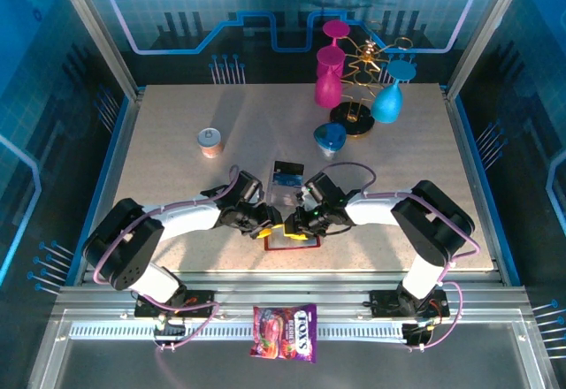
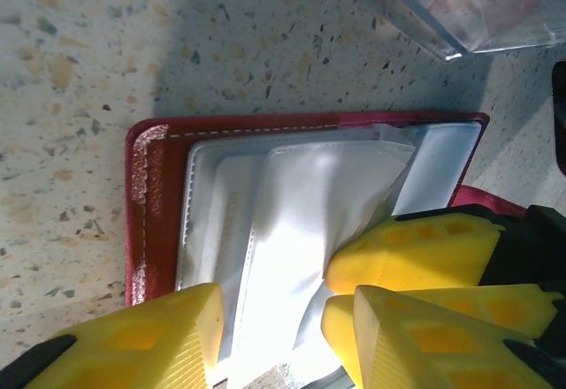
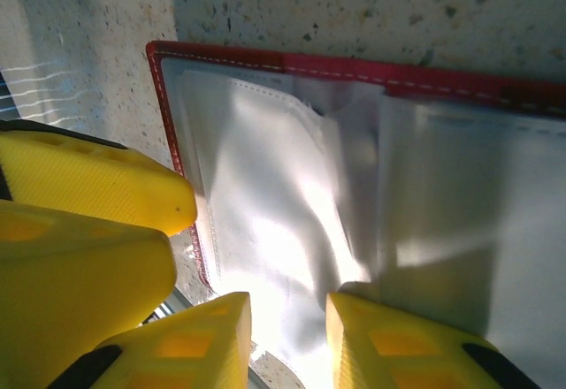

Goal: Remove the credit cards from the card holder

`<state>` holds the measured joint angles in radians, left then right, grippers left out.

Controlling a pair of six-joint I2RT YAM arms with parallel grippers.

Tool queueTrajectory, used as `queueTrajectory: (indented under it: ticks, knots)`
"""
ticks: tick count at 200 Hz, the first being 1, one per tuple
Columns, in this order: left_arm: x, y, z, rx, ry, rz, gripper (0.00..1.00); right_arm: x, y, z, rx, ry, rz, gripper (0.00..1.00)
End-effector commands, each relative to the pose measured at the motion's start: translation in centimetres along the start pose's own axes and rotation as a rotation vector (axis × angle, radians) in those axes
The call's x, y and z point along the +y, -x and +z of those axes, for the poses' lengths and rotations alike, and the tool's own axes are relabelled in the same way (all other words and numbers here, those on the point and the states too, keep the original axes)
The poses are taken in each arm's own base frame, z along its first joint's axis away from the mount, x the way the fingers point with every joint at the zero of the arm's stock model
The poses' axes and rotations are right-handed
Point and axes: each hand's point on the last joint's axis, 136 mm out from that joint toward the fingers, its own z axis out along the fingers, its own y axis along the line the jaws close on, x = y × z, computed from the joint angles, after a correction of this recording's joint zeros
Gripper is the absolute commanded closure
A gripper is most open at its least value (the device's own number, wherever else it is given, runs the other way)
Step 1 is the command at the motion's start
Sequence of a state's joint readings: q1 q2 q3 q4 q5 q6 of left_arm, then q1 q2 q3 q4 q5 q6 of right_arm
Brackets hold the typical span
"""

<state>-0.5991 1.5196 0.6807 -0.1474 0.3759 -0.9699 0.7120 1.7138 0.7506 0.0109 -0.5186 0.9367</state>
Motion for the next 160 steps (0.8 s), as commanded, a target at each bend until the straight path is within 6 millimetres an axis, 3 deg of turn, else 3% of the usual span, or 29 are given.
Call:
queueTrajectory:
  ticks: [1,98,160]
  knots:
    - [0.1,-0.6,0.4,0.031,-0.005,-0.005,0.56,-2.0,-0.6,0.3,0.010,-0.033,0.068,0.70]
    - [-0.5,-0.6,0.6,0.035,-0.024,-0.005,0.60,-2.0,-0.7,0.4,0.015,-0.005,0.083,0.70]
    - [-1.0,-0.7,0.3,0.033,-0.037,0.000,0.67,-2.1,-0.7,0.3,0.010,-0.001,0.088,0.70]
